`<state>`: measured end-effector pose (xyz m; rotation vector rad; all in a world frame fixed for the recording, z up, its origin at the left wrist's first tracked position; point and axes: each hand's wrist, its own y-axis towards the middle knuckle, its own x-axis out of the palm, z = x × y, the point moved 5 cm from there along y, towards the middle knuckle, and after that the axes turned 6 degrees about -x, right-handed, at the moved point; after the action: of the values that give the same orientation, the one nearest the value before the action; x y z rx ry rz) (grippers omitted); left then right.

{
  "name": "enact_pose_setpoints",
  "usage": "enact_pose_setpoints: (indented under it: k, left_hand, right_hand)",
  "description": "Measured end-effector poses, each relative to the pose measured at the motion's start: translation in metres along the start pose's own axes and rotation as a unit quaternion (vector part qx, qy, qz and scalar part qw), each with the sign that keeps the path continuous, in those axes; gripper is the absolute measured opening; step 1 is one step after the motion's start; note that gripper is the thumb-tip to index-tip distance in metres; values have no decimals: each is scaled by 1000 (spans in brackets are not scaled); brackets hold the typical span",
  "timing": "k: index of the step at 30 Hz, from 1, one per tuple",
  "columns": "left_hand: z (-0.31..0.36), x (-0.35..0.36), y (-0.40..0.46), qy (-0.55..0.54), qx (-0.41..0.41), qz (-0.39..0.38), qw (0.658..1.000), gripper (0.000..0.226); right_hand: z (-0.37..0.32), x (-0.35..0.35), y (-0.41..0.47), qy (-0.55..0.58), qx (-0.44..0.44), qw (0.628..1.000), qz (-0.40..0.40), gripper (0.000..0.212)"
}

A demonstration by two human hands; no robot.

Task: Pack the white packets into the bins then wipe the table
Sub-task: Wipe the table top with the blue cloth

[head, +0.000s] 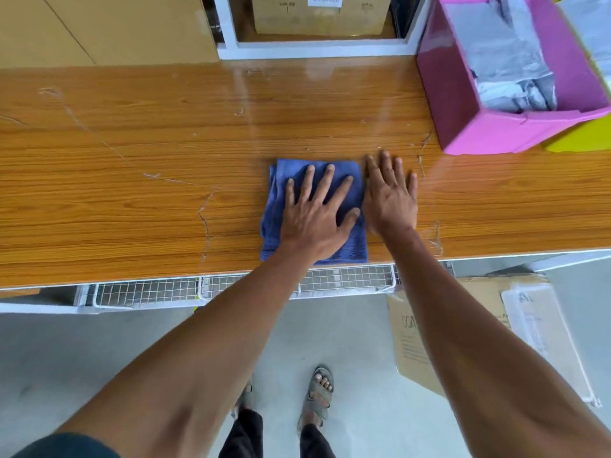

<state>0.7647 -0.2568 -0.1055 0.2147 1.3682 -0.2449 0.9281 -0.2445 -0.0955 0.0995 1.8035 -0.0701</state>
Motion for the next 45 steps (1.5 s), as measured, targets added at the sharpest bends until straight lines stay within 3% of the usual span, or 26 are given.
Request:
enact_pose_setpoints:
  k: [7, 11, 14, 18, 20, 24, 27, 29, 31, 34, 36, 38, 41, 45]
  left_hand:
    - [-34, -10, 32, 20, -3, -32, 999, 73]
    - [-117, -31, 54, 21, -143, -31, 989, 74]
    - [-165, -40, 40, 9, -283, -29, 959, 75]
    - [-134, -32, 24, -14, -384, -6, 923, 75]
    - [-106, -27, 25, -9, -346, -10, 938, 75]
    - [-66, -15, 13, 27, -136, -8, 990, 72]
    - [-72, -16, -2, 46, -2, 1, 999, 68]
    - [-97, -23, -4, 39, -49, 4, 998, 68]
    - [-122, -28, -10, 26, -162, 0, 986, 70]
    - [-122, -26, -26, -11, -322, -3, 947, 73]
    - [-96, -22, -34, -40, -387, -1, 921, 72]
    - [-64, -17, -38, -46, -341, -15, 939, 71]
    - [-44, -11, -46, -1, -168, -48, 985, 71]
    - [-55, -25, -53, -40, -59, -123, 990, 69]
  right_hand:
    - [1, 5, 7, -19, 14, 1000, -14, 62]
    - [2, 6, 8, -22, 16, 1000, -12, 65]
    - [0, 8, 9, -32, 16, 999, -12, 65]
    - [-1, 9, 10, -34, 21, 999, -15, 65]
    - [0, 9, 11, -34, 21, 999, -16, 65]
    - [-1, 8, 11, -34, 21, 999, -21, 66]
    - [-5, 6, 10, -39, 15, 999, -21, 66]
    - [-5, 5, 8, -36, 12, 999, -25, 66]
    - [-7, 5, 4, -34, 0, 999, -26, 67]
    - [-13, 8, -3, -31, -20, 999, -28, 67]
    - [-16, 9, -8, -23, -23, 999, -18, 67]
    - [-23, 9, -16, -4, -29, 999, -14, 67]
    - [-39, 7, -33, 27, -98, 994, -26, 66]
    - [-57, 2, -69, 82, -232, 968, -40, 62]
